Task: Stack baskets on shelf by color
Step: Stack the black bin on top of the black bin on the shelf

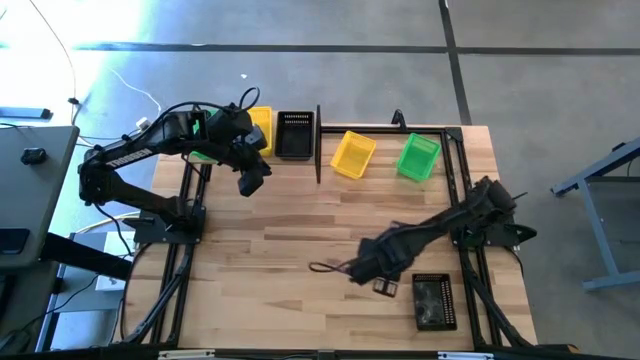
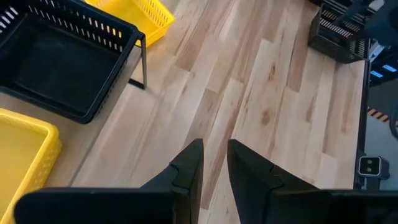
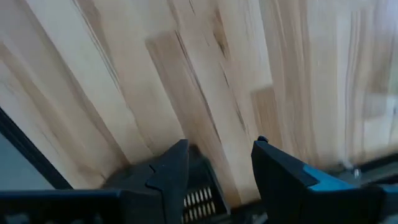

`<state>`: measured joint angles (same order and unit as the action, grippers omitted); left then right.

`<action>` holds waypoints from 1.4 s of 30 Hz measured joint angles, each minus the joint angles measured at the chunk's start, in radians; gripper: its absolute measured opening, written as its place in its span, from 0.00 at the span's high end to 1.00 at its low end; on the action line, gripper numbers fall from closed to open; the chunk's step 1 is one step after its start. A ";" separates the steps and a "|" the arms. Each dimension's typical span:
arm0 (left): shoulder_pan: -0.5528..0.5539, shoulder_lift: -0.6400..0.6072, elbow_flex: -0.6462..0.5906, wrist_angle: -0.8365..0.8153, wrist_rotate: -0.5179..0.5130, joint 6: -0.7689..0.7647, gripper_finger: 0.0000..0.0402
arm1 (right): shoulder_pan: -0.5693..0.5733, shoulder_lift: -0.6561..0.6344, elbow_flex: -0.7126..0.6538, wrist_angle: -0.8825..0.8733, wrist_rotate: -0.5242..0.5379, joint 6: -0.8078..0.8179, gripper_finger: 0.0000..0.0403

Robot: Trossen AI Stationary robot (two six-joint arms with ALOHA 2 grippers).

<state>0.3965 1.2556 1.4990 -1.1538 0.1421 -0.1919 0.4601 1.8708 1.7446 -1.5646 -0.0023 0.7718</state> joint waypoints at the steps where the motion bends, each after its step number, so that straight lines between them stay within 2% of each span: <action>1: 0.000 0.000 0.000 0.000 -0.001 -0.009 0.85 | 0.014 -0.024 -0.034 0.006 -0.007 0.019 0.60; 11: 0.000 0.000 0.000 0.000 -0.004 -0.040 0.85 | 0.193 -0.289 -0.349 0.272 -0.090 0.222 0.60; 17: 0.000 0.000 0.000 -0.001 -0.004 -0.043 0.85 | 0.330 -0.373 -0.482 0.444 -0.111 0.309 0.60; 26: 0.000 0.000 0.000 -0.001 -0.005 -0.075 0.85 | 0.526 -0.373 -0.601 0.631 -0.104 0.404 0.60; 29: 0.000 0.000 0.000 -0.001 -0.005 -0.092 0.85 | 0.568 -0.373 -0.616 0.670 -0.061 0.444 0.60; 32: 0.000 0.000 0.000 -0.001 -0.005 -0.111 0.85 | 0.597 -0.363 -0.616 0.690 -0.025 0.462 0.60; 42: 0.000 0.001 0.000 -0.001 -0.008 -0.123 0.85 | 0.642 -0.254 -0.615 0.741 -0.033 0.464 0.60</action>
<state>0.3962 1.2564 1.4990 -1.1553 0.1345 -0.3149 1.1024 1.6169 1.1294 -0.8234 -0.0356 1.2360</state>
